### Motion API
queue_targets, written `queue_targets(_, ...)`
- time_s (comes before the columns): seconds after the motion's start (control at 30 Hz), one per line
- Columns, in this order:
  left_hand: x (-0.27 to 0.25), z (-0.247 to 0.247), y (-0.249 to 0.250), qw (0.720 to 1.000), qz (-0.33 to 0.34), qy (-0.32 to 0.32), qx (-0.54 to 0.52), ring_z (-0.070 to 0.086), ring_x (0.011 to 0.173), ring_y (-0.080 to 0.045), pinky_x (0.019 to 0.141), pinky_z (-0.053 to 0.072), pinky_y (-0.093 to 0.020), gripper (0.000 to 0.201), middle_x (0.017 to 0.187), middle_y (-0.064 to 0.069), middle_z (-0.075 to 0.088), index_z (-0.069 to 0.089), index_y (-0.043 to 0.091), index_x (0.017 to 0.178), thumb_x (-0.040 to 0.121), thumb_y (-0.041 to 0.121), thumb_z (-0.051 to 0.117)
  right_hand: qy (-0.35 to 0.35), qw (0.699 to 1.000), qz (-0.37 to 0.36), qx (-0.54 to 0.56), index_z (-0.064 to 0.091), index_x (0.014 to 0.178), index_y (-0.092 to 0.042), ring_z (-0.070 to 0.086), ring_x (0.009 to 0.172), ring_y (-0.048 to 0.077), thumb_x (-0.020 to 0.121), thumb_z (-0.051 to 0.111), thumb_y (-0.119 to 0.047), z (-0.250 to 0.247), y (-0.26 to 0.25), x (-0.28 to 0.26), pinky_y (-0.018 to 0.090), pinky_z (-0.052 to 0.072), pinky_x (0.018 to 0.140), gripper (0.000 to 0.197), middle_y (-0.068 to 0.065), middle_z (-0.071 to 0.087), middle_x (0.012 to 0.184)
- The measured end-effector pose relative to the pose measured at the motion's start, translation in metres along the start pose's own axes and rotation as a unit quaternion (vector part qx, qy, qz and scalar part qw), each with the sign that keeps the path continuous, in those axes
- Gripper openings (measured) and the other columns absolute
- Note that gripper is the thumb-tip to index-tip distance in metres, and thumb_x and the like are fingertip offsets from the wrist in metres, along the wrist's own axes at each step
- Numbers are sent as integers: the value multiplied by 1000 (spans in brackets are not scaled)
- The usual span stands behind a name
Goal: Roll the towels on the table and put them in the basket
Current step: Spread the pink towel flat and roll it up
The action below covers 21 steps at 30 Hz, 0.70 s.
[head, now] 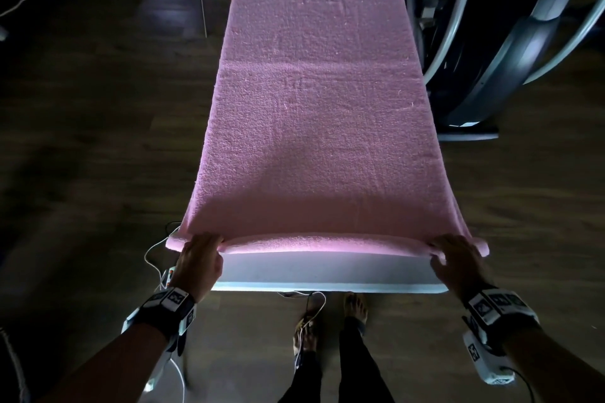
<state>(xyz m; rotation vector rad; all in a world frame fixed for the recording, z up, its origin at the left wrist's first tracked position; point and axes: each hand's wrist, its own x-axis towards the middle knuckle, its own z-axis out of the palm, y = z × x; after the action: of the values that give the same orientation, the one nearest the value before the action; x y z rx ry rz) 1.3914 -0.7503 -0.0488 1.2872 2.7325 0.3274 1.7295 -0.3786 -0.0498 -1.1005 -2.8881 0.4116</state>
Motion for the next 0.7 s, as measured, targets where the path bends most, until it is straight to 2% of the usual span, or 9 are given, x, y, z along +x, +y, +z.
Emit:
queue_targets(0.07,3,-6,0,999,14,-22,45,63,73,-32,67,52,-42,22,78,-10,65,66,8,85,73,16,49,22,998,1,-53,73,81,-22,65,81,26,69,63,-23,-6,-2,0,42,38,83,15,-2,70,79)
queue_targets(0.13,6,-7,0,996,11,-52,70,65,66,-30,64,52,-42,32,72,-9,66,67,9,79,78,24,39,20,995,-17,-100,71,71,-30,64,77,22,70,45,-37,-8,-4,1,40,30,84,27,-9,68,69)
queue_targets(0.2,5,-2,-4,995,4,-52,82,67,65,-31,62,53,-43,38,76,-13,69,69,4,87,82,26,39,11,993,-12,-113,71,72,-33,64,74,20,73,40,-38,-8,-6,3,40,30,86,31,-9,68,68)
queue_targets(0.27,10,-4,-6,995,-12,-47,86,67,72,-33,64,53,-44,36,87,-16,69,66,2,101,82,26,47,19,995,25,-100,71,86,-26,65,68,24,77,49,-29,-9,-9,8,43,38,83,24,0,68,71)
queue_targets(0.33,15,-7,-6,996,-19,-8,88,61,80,-36,70,46,-46,31,92,-16,64,63,4,104,75,16,61,35,993,57,-96,67,102,-17,64,75,32,78,63,-17,-6,-7,12,47,39,81,25,10,67,86)
queue_targets(0.4,17,-7,-2,996,-5,34,83,56,80,-35,72,40,-46,33,87,-14,60,62,5,97,64,0,66,15,994,56,-89,67,102,-13,61,84,37,72,70,-8,-2,-5,15,51,40,82,30,14,64,95)
queue_targets(0.47,12,-2,7,997,13,38,65,56,80,-34,70,47,-44,45,85,-14,58,60,4,94,51,-9,69,-13,998,28,-57,67,98,-10,60,89,37,74,66,-9,2,-10,15,51,47,80,24,14,65,98)
queue_targets(0.57,2,9,14,999,-4,14,39,52,85,-34,71,49,-43,54,93,-14,55,56,5,102,49,-4,64,-34,999,9,-34,62,94,-14,56,91,33,63,73,-11,4,-16,8,44,47,76,34,7,60,99)
queue_targets(0.7,4,8,8,999,5,30,15,56,89,-33,76,48,-41,42,98,-12,62,59,8,106,67,6,45,-2,1000,1,-4,65,95,-13,60,86,35,54,81,-1,2,-15,7,45,50,69,45,8,64,97)
